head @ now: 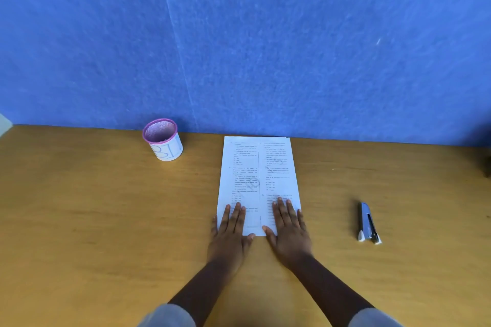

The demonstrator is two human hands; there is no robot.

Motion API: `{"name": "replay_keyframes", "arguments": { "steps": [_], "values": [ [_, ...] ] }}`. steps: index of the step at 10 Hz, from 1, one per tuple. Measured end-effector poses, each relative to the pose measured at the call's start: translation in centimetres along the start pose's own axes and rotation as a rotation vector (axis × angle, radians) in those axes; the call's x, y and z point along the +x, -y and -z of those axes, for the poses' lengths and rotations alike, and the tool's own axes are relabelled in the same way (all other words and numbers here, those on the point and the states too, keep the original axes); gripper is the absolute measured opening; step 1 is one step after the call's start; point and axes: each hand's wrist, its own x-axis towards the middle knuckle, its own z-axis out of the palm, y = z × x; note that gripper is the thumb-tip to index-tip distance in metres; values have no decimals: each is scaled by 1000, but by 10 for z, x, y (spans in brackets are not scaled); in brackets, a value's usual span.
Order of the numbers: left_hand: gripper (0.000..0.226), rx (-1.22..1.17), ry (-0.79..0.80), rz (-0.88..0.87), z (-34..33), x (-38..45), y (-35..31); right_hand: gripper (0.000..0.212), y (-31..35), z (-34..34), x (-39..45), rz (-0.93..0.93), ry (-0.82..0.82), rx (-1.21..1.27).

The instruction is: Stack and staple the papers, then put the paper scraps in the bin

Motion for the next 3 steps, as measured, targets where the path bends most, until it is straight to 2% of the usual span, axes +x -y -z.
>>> {"name": "replay_keyframes", "arguments": {
  "steps": [1,2,3],
  "values": [
    [73,-57,-62,-11,7,-2,-3,79,2,13,-1,-6,-35,-19],
    [74,-67,-190,-65,24,5,-5,88,9,37,9,-8,-142,-10],
    [69,37,-286,-81,58,21,-7,87,11,68,34,21,-255,4]
  ]
}}
